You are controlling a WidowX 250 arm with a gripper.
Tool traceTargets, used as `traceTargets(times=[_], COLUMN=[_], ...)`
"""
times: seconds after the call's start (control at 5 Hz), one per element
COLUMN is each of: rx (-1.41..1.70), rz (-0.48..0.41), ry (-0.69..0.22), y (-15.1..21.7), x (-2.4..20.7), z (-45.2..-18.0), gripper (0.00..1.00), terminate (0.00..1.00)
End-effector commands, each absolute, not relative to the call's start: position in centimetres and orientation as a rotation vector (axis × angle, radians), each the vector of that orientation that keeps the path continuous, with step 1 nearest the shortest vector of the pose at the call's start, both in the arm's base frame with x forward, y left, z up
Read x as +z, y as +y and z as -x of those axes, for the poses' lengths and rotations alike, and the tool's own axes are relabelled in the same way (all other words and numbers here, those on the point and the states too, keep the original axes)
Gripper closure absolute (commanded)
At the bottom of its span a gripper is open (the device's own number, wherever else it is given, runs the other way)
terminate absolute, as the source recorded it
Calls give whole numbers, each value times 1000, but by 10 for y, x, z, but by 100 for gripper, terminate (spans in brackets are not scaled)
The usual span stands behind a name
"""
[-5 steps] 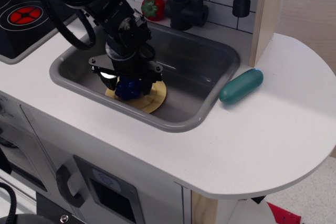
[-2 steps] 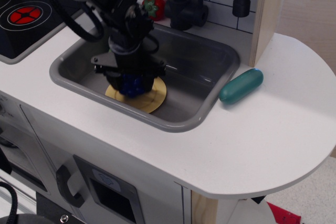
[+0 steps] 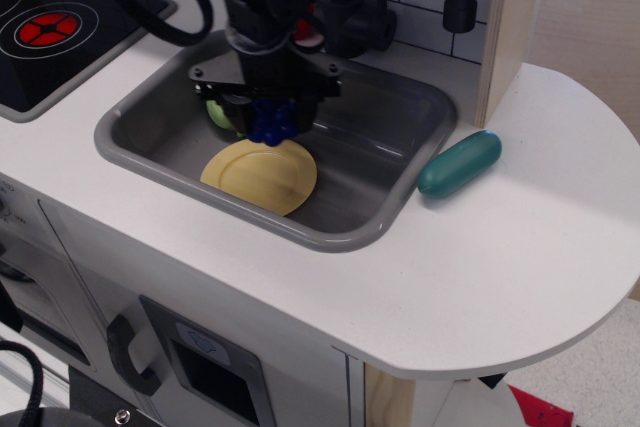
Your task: Take blueberries off plate sink
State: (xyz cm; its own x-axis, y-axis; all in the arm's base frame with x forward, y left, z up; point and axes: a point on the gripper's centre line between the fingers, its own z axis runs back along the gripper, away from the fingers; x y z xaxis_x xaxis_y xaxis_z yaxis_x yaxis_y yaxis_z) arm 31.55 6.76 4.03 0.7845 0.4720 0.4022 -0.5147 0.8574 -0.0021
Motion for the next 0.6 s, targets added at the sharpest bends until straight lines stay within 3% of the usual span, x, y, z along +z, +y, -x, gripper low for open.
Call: traceTargets(times=[0.0, 0.4], rx=[578, 584], rz=[-67, -122], ry=[-416, -423], y=[32, 21], x=[37, 15], z=[-339, -344], gripper=[100, 100], terminate=[0, 0])
